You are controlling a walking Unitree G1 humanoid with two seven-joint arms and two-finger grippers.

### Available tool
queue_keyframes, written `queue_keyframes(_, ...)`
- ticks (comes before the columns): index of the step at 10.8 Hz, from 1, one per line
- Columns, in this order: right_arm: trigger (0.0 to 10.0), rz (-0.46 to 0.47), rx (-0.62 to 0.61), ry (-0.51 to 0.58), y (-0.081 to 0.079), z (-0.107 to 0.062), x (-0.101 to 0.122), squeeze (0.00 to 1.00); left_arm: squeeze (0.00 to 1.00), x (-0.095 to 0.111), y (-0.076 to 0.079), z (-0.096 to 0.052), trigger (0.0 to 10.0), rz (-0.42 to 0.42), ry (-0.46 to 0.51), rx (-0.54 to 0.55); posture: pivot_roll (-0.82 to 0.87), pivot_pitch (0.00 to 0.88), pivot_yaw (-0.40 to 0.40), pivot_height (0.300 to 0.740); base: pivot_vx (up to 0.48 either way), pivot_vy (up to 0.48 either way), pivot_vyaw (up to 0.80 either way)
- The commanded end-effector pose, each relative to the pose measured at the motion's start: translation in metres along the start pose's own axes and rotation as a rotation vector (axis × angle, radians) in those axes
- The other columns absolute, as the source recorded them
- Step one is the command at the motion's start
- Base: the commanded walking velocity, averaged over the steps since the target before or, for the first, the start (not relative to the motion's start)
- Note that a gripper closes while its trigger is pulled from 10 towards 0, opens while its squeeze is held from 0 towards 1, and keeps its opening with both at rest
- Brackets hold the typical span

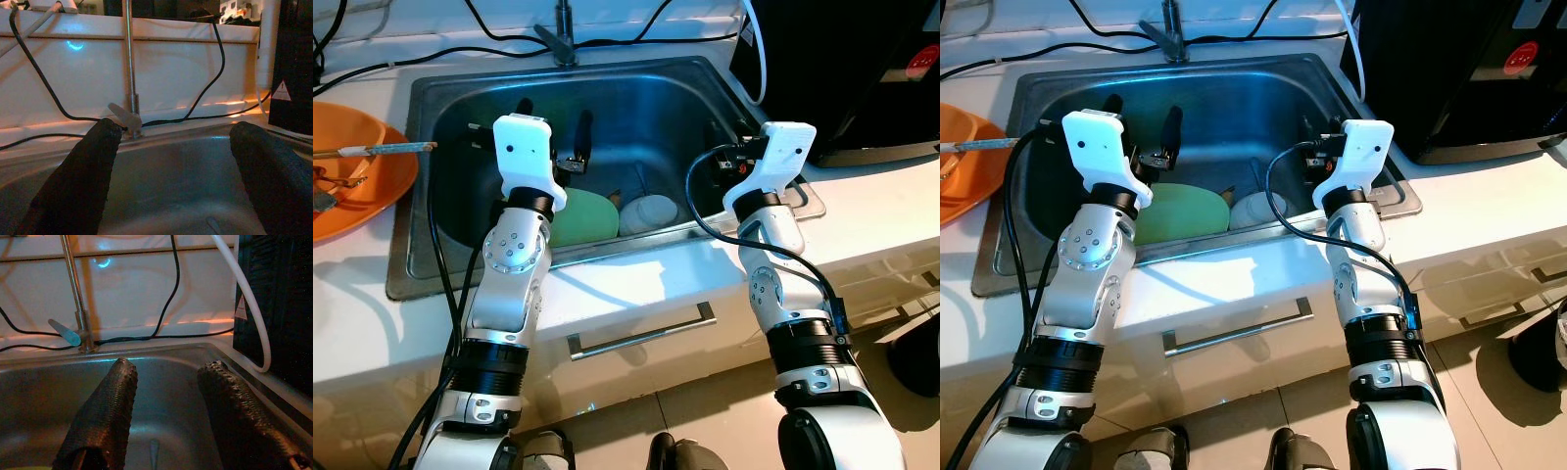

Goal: Kitchen organization

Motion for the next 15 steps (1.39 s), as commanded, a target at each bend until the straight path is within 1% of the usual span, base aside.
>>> queue_keyframes(1, 10.0, -0.009, 0.000, 0.006, 0.0009, 0.0022, 0.0044, 0.00, 0.00, -0.0001, 0.0023, -0.0004, 10.0, 0.006, -0.003, -0.007, 0.09, 0.147, -0.054, 0.740, 0.000, 0.000, 0.00)
queue_keyframes(4, 10.0, -0.009, 0.000, 0.006, 0.0009, 0.0022, 0.0044, 0.00, 0.00, -0.0001, 0.0023, -0.0004, 10.0, 0.006, -0.003, -0.007, 0.09, 0.147, -0.054, 0.740, 0.000, 0.000, 0.00)
queue_keyframes(5, 10.0, -0.007, -0.003, -0.004, 0.0012, 0.0023, 0.0030, 0.00, 0.00, -0.0002, 0.0022, -0.0003, 10.0, 0.006, -0.004, -0.006, 0.00, 0.000, 0.000, 0.740, 0.000, 0.000, 0.00)
queue_keyframes(6, 10.0, 0.000, 0.019, -0.006, -0.0003, 0.0025, 0.0011, 0.00, 0.00, -0.0018, 0.0008, -0.0006, 10.0, 0.005, -0.008, -0.003, 0.09, 0.124, -0.057, 0.740, 0.000, 0.000, 0.00)
queue_keyframes(15, 10.0, 0.005, 0.029, -0.012, 0.0001, 0.0019, -0.0007, 0.00, 0.00, -0.0029, -0.0007, -0.0011, 10.0, 0.004, -0.011, 0.008, 0.09, 0.137, -0.060, 0.740, 0.000, 0.000, 0.00)
Point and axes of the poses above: a point about 5 cm out from each wrist's last joint towards the gripper, its own z axis pointing out of the wrist towards the gripper, its own x axis along the axis of the wrist's last joint, y = z × x, the point moved 4 cm from there along z, pointing out of the wrist towards the gripper, and after that the axes turned 12 degrees about -z, right-handed, at the moved point
